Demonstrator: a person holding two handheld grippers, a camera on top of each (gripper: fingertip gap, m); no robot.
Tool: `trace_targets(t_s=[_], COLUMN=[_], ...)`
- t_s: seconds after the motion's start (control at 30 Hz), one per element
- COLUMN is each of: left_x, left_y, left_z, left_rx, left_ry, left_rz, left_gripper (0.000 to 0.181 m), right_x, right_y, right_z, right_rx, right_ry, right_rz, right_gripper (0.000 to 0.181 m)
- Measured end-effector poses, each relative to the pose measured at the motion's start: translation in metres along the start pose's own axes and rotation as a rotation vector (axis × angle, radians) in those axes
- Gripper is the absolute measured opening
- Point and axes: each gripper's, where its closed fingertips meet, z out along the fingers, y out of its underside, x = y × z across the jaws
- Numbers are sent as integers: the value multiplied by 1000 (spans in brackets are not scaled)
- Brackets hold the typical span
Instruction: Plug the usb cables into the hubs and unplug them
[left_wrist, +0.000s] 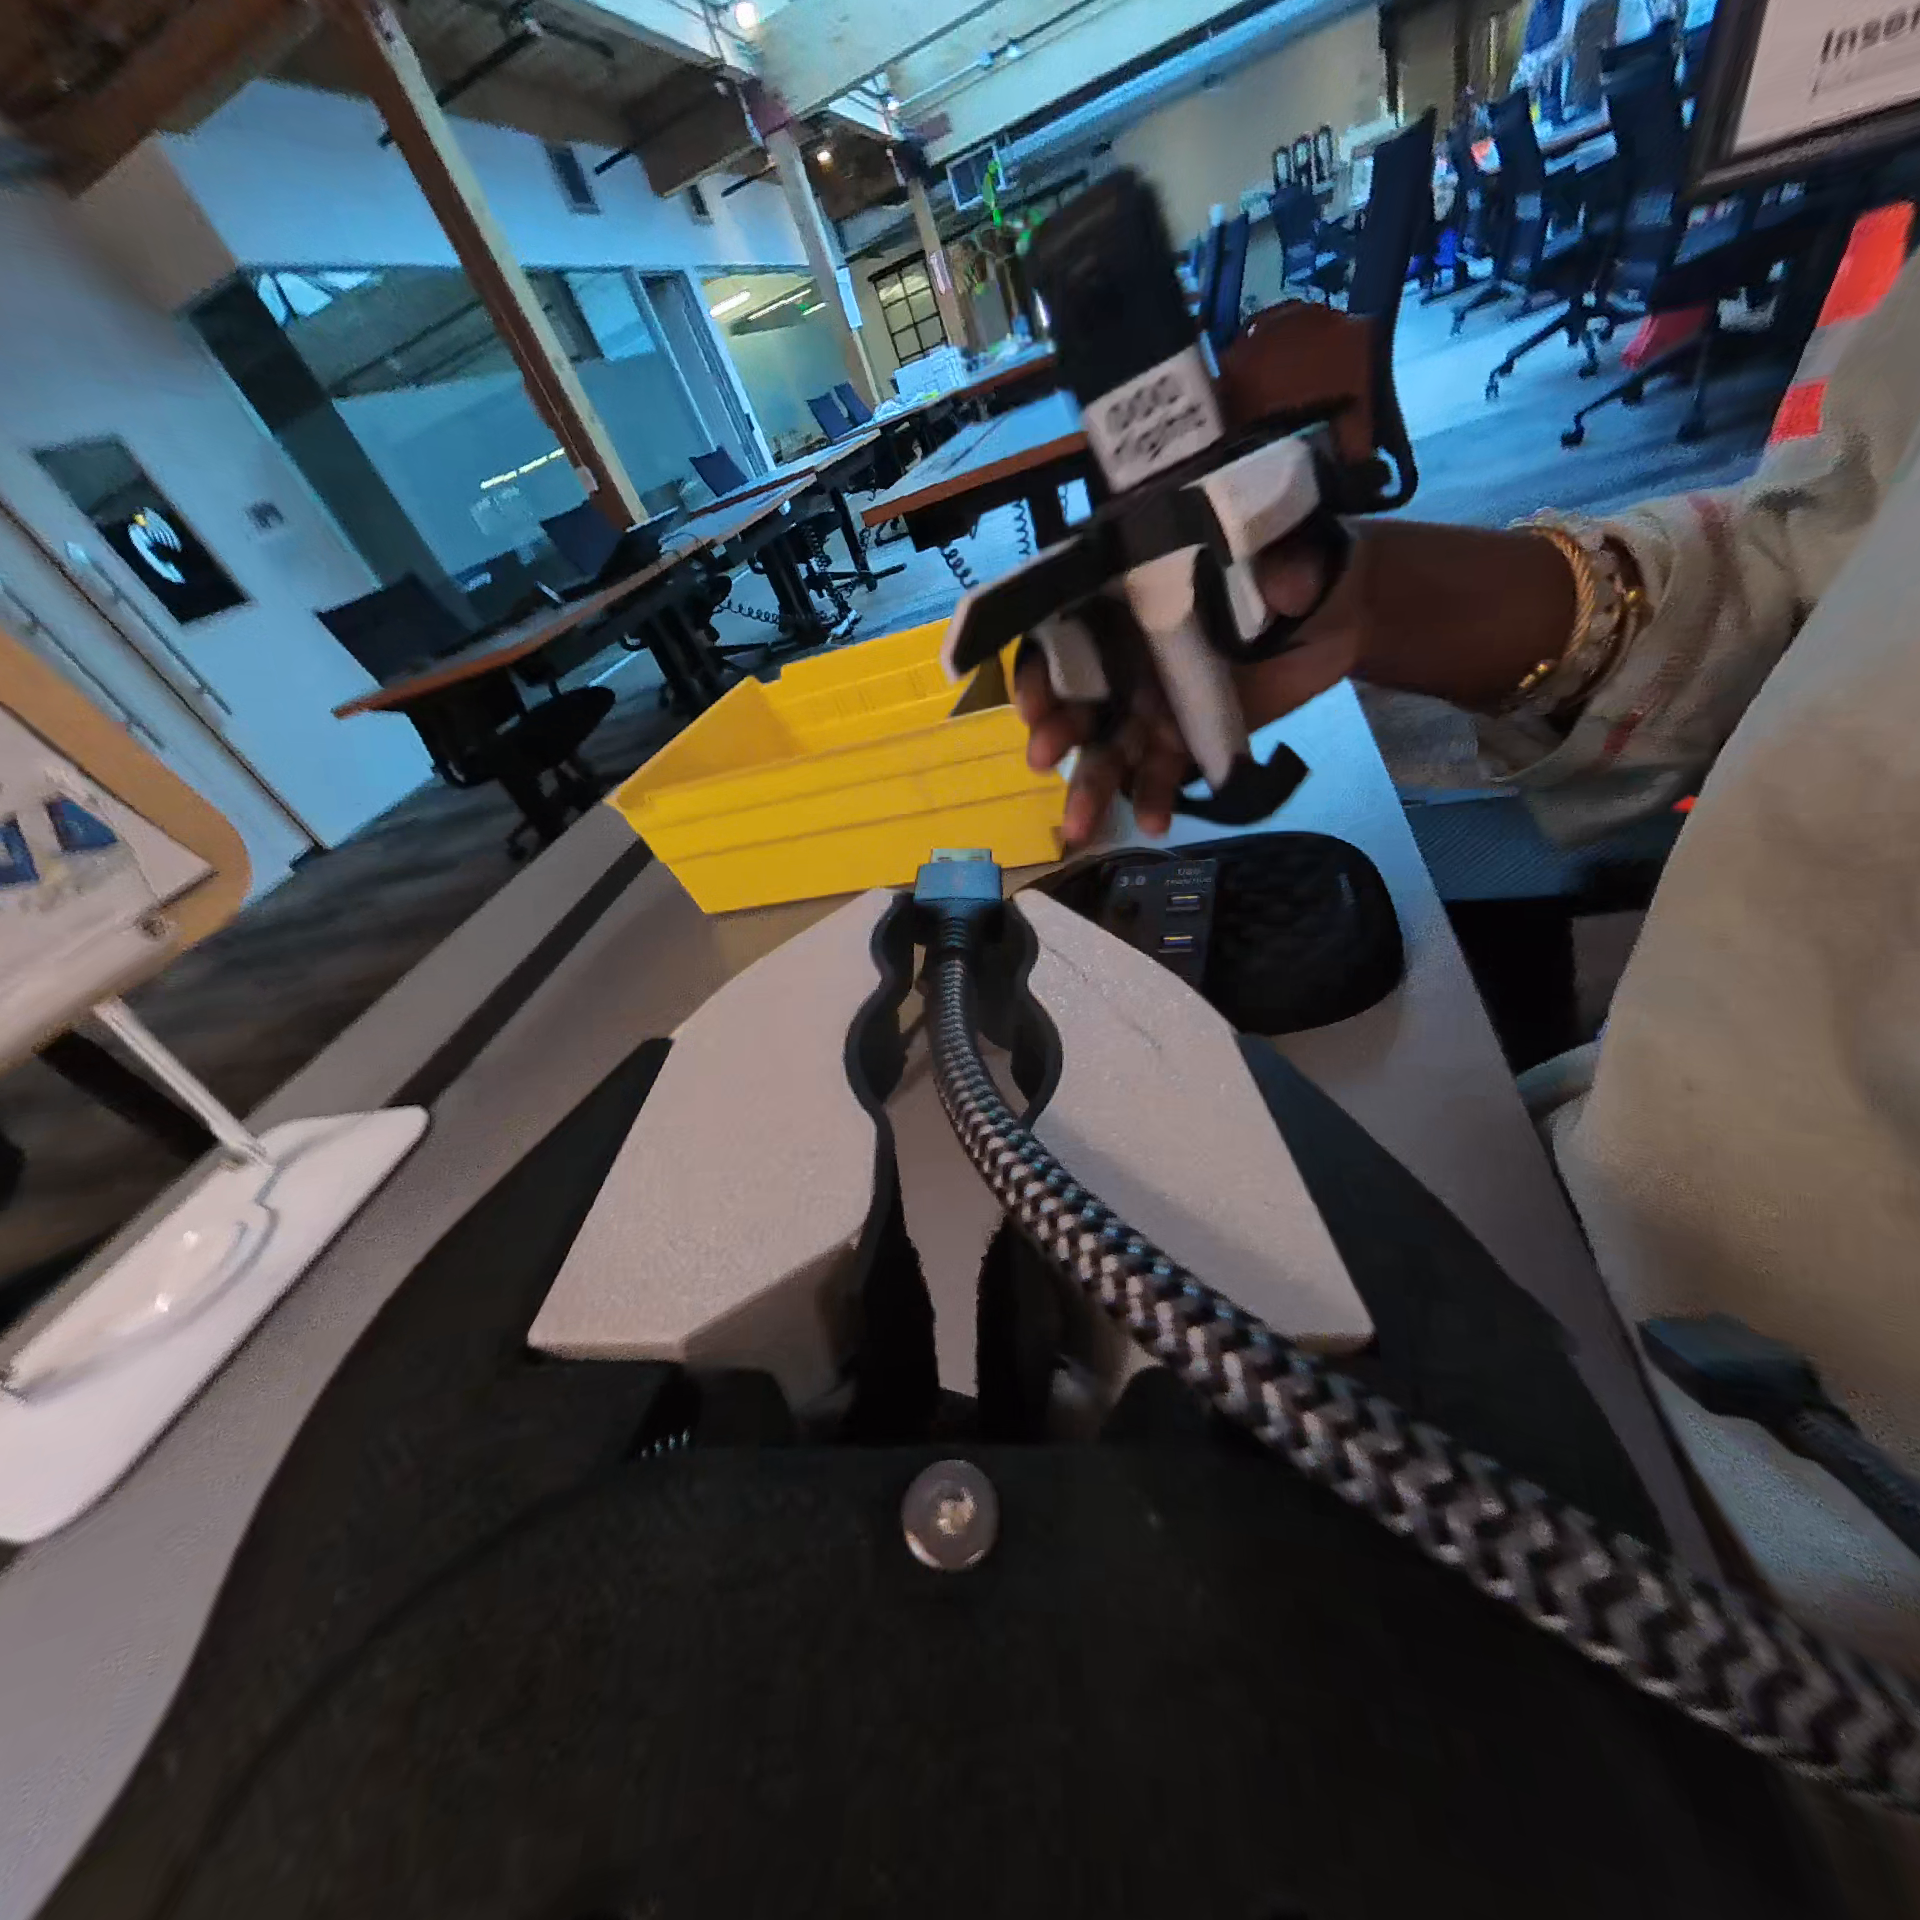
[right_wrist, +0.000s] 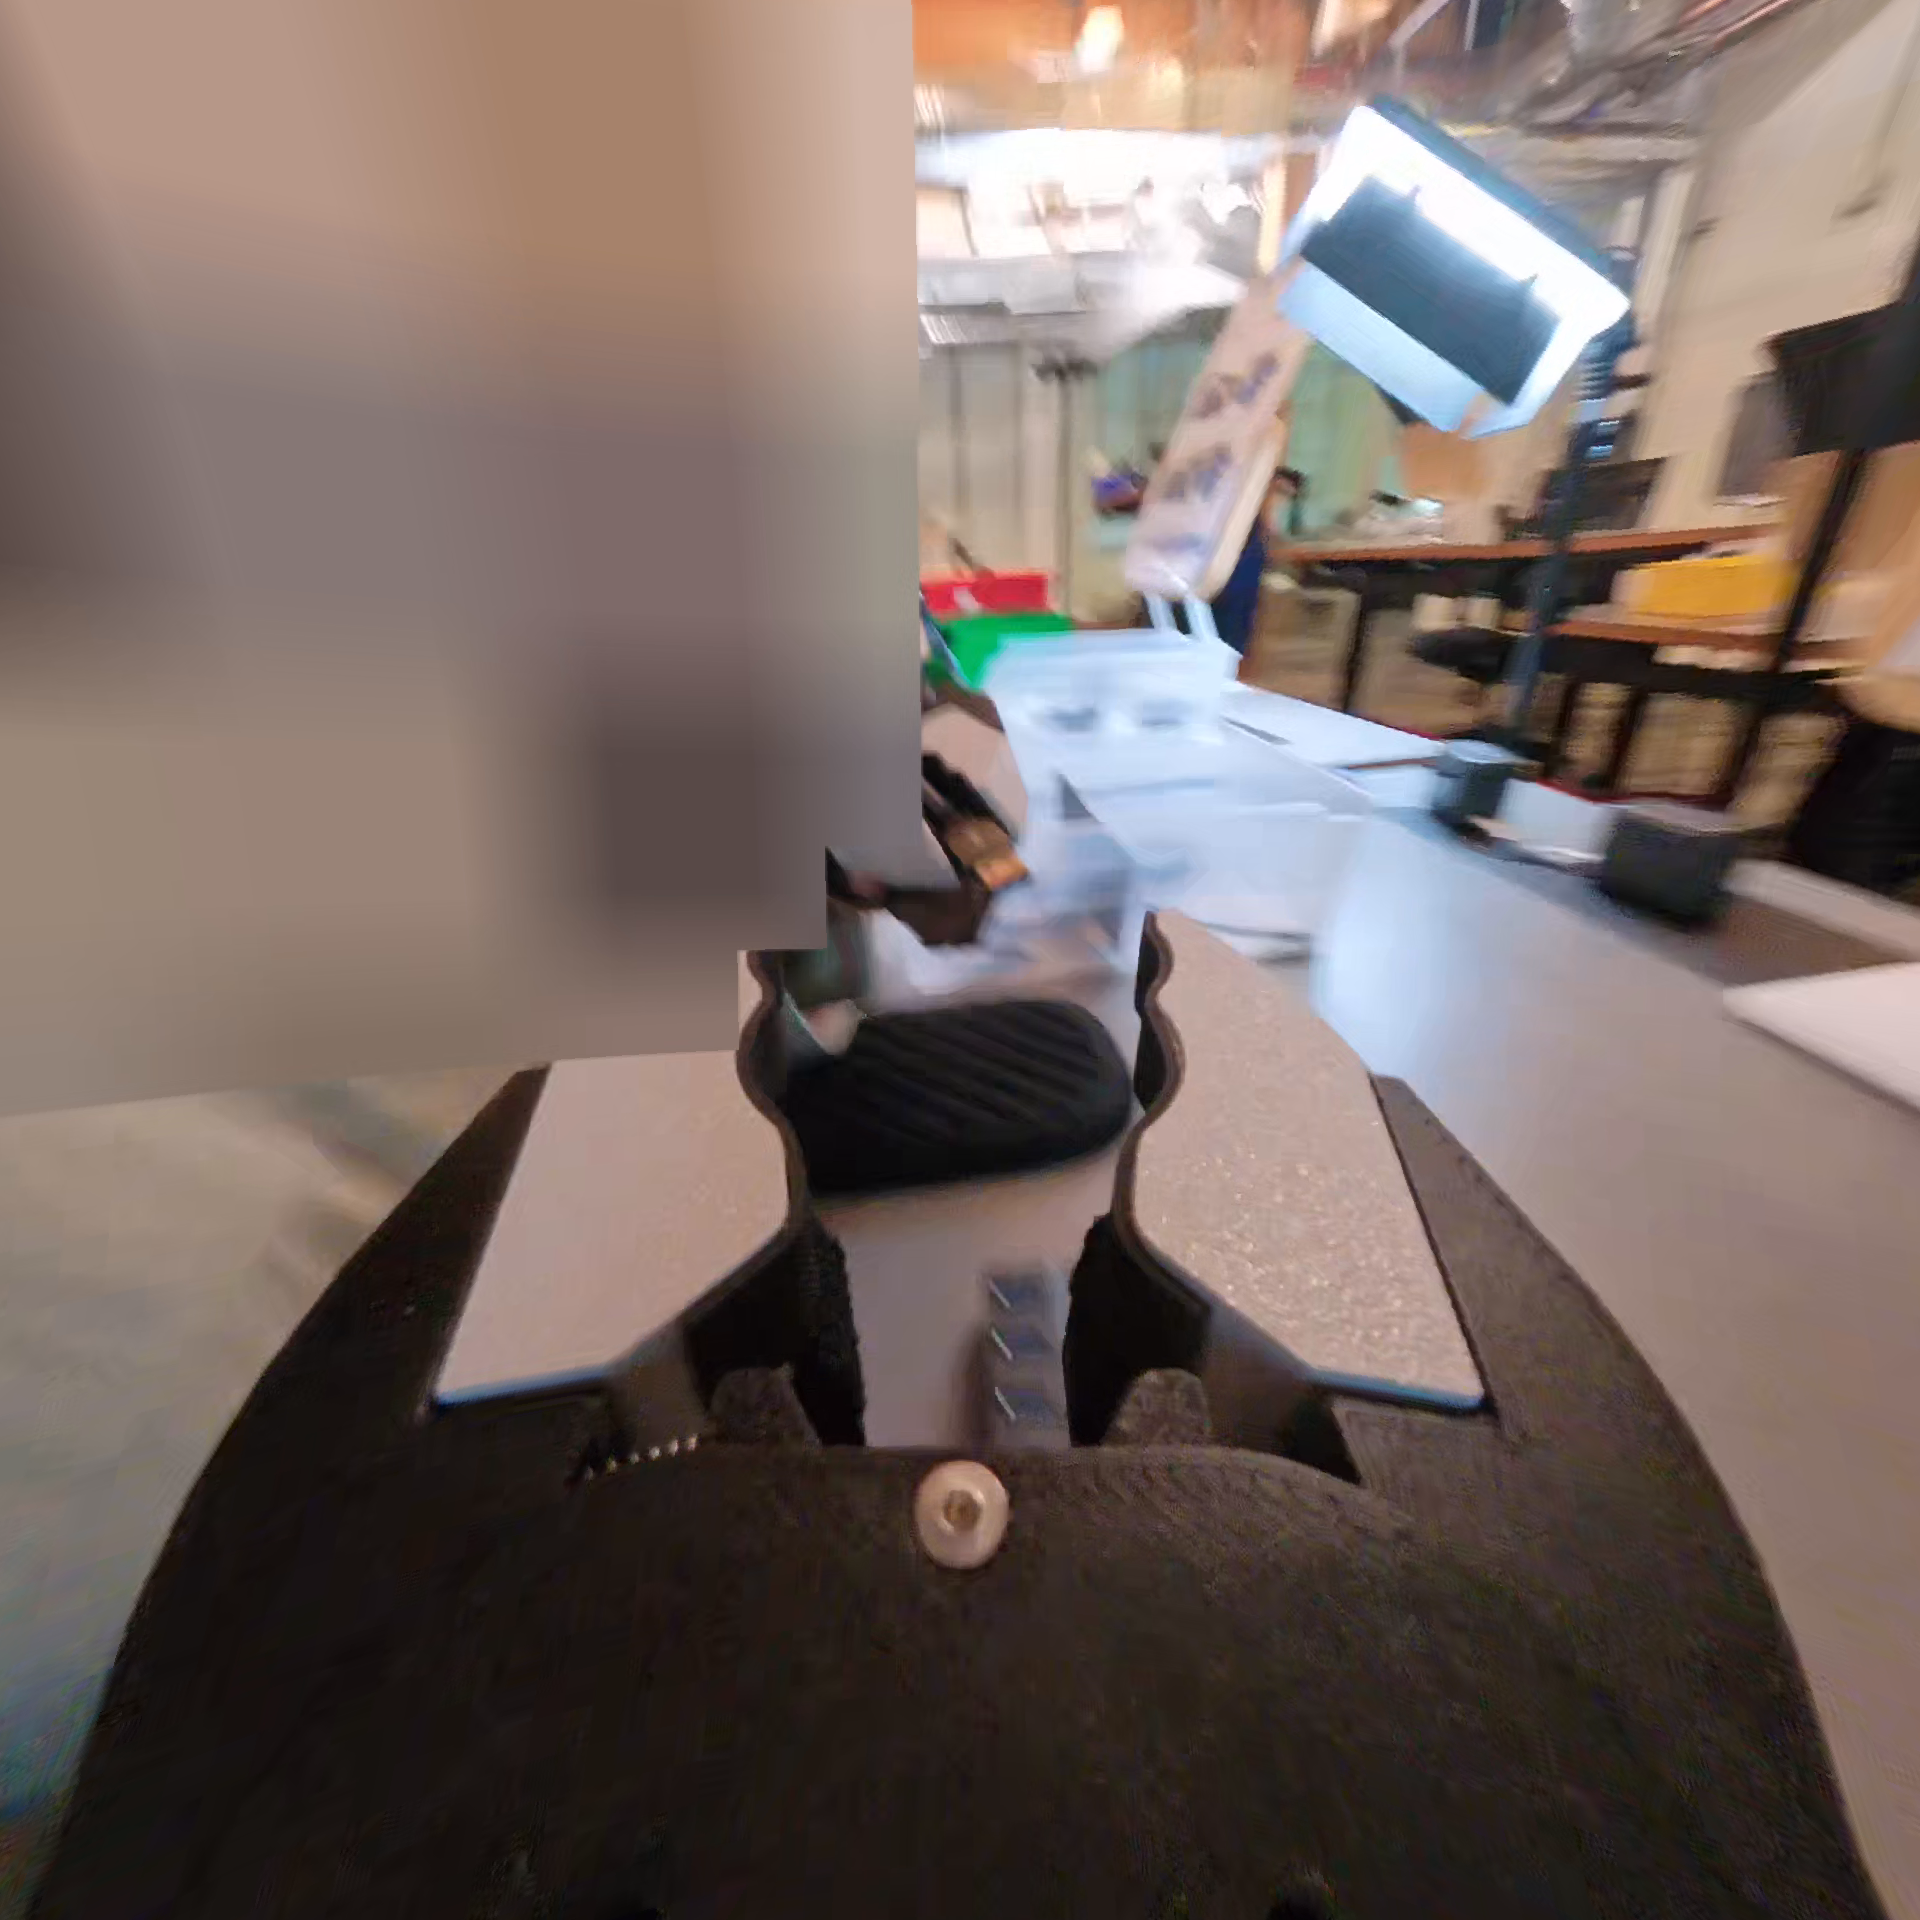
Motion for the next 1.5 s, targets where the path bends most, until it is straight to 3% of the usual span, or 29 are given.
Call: trace_targets(t_s=[0.07, 0.17, 0.23, 0.3, 0.4, 0.53, 0.67, 0.73, 0.8, 0.97, 1.13, 1.5], left_x=[-1, 1, 4, 6, 9, 17, 23, 27, 29, 40, 53, 63], left_y=[5, 14, 19, 22, 26, 29, 36, 40, 45, 55, 42, 41], left_z=[-2, -1, 3, 7, 15, 23, 28, 30, 33, 44, 68, 90], left_rx=[0, -42, -67, -76, -87, -107, -154, -174, -196, -297, -329, -457], left_ry=[8, 24, 41, 50, 63, 113, 157, 181, 194, 236, 279, 302], left_rz=[-56, -67, -68, -74, -74, -71, -71, -94, -100, -50, -73, 56], left_gripper=[16, 16, 16, 16, 16, 16, 16, 16, 16, 16, 16, 16], right_x=[5, 14, 21, 20, 13, 25, 34, 35, 36, 28, 20, 16], right_y=[15, 57, 87, 111, 129, 129, 152, 153, 153, 115, 84, 82], right_z=[-28, -77, -112, -136, -138, -123, -114, -106, -102, -88, -79, -77], right_rx=[-179, -510, -716, -820, -768, -649, -747, -743, -767, -777, -873, -896], right_ry=[89, 203, 282, 293, 254, 241, 187, 157, 151, 155, 210, 259], right_rz=[-149, -171, -167, -130, -52, -239, -191, -185, -174, -266, -351, -310], right_gripper=[72, 93, 93, 84, 75, 75, 71, 54, 54, 53, 53, 53])
